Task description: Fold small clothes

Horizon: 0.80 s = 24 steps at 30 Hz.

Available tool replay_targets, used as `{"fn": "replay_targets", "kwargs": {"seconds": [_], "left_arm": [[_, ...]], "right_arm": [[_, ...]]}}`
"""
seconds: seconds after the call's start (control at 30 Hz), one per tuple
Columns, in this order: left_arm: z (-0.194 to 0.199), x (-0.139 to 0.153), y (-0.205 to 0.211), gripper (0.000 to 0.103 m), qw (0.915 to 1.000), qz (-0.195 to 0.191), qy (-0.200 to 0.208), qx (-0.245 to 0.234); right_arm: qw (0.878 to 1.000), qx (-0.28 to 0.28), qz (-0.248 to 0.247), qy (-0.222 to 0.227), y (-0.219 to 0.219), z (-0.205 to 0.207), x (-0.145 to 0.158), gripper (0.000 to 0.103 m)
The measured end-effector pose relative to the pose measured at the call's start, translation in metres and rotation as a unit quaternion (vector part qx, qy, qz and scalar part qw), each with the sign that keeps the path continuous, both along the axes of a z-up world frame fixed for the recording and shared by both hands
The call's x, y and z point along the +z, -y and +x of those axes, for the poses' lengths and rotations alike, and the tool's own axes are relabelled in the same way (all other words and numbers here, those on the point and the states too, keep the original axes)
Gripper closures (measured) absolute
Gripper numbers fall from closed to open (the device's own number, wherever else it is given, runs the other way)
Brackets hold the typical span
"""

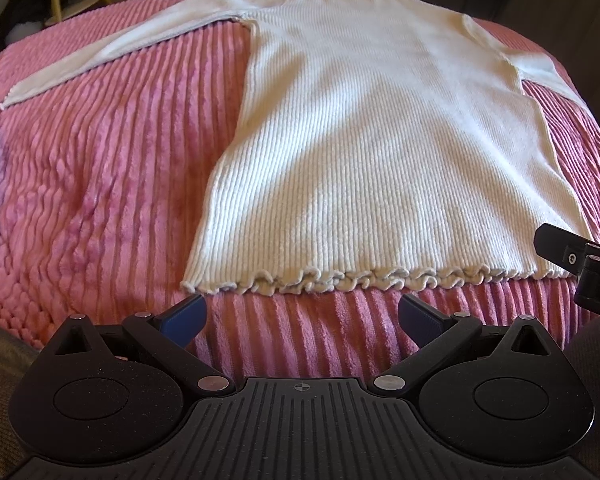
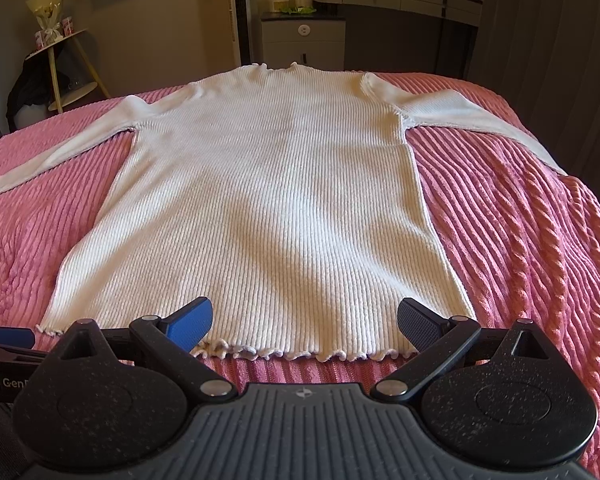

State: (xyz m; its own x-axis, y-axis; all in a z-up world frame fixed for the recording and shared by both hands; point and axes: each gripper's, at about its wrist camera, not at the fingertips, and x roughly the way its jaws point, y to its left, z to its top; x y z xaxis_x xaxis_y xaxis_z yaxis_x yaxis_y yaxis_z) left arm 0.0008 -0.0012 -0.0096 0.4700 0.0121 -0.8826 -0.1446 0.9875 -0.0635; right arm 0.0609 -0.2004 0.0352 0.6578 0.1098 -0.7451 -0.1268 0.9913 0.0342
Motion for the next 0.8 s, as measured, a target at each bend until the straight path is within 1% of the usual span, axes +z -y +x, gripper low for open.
{"fn": "replay_targets", "kwargs": {"seconds": [0.8], "left_arm": [[0.0062,-0.0009,0.0035,0.0,1.0,0.0,-0.009,-0.002]], "right_arm": [[1.0,0.002,0.009,-0.008,0.0026,0.004,-0.0034,0.004]]}}
